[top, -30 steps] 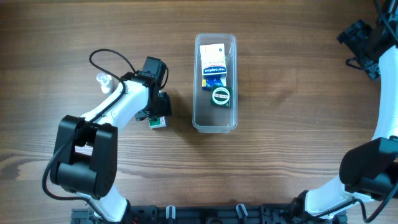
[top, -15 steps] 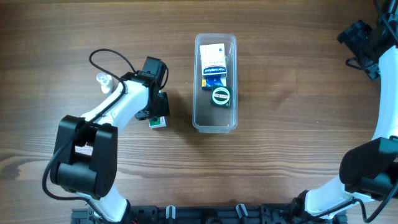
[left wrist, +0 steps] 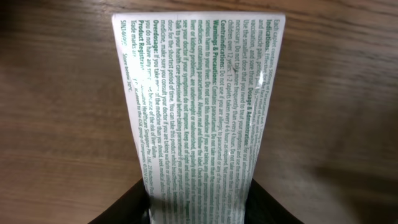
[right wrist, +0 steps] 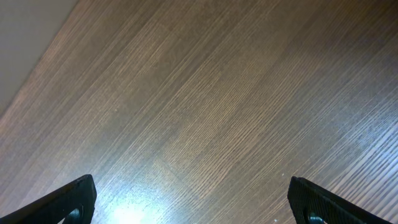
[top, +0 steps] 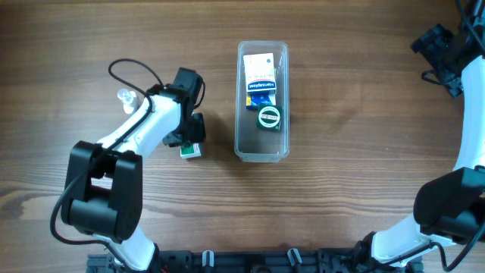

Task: Pack container
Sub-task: 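Carry the Panadol box over the container and lower it in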

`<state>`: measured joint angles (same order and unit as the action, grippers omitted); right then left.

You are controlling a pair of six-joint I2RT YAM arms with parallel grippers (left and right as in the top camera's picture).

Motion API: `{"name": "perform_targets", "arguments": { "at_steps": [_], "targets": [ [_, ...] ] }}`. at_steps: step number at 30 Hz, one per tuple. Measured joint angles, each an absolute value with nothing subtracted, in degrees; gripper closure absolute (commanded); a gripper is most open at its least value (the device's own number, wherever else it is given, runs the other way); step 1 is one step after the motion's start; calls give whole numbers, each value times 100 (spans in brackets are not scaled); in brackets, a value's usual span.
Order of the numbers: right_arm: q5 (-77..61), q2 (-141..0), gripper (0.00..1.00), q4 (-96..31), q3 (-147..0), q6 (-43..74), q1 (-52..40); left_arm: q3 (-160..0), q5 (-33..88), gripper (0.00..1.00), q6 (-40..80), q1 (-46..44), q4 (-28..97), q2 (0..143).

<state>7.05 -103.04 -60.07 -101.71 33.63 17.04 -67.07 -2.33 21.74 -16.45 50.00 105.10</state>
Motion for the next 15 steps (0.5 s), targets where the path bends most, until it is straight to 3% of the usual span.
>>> {"name": "perform_targets", "arguments": {
  "at_steps": [6,15],
  "targets": [
    [705,-10304,0,-6007,-10171,3363,1704,-8055,-226,57,2174,-1811,6088,10418],
    [705,-10304,0,-6010,-10171,3363,1704,-9268,-134,59,2526,-3177,6329,9804]
  ]
}}
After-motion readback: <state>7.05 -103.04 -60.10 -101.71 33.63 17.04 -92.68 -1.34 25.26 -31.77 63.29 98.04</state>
